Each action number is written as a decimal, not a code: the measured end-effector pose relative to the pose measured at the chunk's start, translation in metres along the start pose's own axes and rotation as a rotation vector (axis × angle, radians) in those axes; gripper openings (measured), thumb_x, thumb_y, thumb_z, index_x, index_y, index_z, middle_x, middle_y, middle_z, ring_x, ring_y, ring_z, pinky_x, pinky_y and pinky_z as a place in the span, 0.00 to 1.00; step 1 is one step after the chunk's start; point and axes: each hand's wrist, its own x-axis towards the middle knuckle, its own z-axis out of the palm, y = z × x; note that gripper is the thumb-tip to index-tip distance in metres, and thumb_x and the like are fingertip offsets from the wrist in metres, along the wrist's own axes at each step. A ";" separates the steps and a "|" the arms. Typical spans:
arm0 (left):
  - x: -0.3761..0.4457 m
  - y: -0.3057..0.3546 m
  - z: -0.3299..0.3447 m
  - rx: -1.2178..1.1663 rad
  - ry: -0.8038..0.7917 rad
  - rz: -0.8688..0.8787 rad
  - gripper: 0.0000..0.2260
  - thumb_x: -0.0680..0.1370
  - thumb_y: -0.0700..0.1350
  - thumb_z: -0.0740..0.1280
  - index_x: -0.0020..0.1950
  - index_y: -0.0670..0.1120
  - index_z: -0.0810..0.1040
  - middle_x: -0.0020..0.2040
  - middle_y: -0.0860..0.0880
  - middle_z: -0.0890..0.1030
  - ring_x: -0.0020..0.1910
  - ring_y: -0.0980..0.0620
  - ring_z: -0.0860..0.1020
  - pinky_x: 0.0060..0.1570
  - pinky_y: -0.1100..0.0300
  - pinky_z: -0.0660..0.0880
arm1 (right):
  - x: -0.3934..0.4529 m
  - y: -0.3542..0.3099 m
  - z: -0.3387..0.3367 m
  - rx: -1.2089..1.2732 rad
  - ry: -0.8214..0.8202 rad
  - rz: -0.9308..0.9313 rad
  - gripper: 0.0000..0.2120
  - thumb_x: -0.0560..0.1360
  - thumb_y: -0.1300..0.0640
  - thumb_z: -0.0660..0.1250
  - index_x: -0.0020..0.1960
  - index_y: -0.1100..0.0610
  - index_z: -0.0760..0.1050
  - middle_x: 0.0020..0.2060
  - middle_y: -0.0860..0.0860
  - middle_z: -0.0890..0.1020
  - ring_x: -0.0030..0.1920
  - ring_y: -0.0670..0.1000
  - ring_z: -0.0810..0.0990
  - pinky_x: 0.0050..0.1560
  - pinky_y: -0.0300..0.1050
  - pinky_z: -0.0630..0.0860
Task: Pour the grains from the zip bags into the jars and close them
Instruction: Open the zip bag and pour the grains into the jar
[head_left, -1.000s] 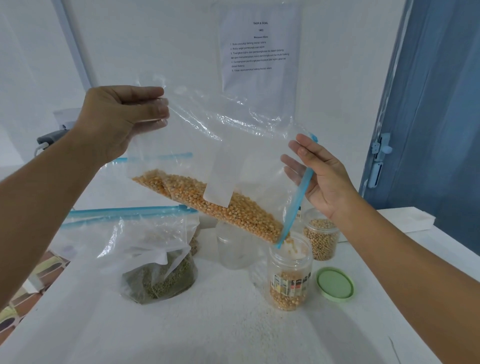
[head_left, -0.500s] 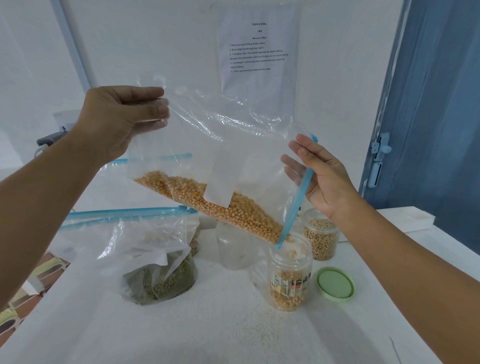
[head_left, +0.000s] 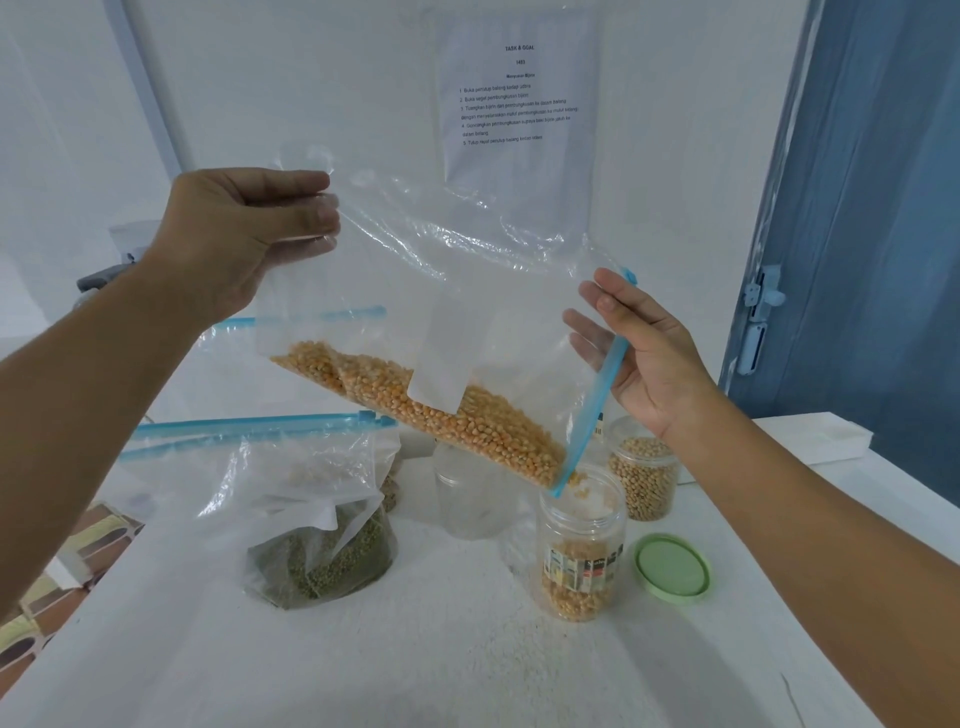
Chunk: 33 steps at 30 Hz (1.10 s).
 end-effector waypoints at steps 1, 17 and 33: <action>0.000 0.000 0.000 0.001 -0.001 -0.001 0.18 0.71 0.34 0.77 0.61 0.38 0.83 0.47 0.45 0.88 0.52 0.45 0.86 0.54 0.54 0.83 | 0.000 0.000 0.000 0.000 0.000 0.000 0.12 0.80 0.65 0.68 0.61 0.55 0.83 0.59 0.51 0.86 0.58 0.58 0.86 0.58 0.50 0.84; 0.002 -0.003 0.000 0.008 -0.012 0.001 0.18 0.71 0.33 0.77 0.61 0.38 0.83 0.48 0.44 0.88 0.52 0.44 0.86 0.55 0.54 0.83 | -0.002 0.000 -0.001 0.005 0.008 0.003 0.12 0.80 0.64 0.68 0.61 0.55 0.83 0.58 0.51 0.87 0.58 0.57 0.87 0.57 0.49 0.84; 0.002 0.000 0.002 0.017 -0.013 0.002 0.18 0.71 0.33 0.76 0.60 0.38 0.83 0.47 0.45 0.88 0.52 0.45 0.86 0.56 0.54 0.83 | -0.004 -0.001 -0.001 0.003 0.010 0.008 0.12 0.80 0.64 0.68 0.60 0.54 0.83 0.58 0.51 0.87 0.58 0.57 0.87 0.58 0.49 0.84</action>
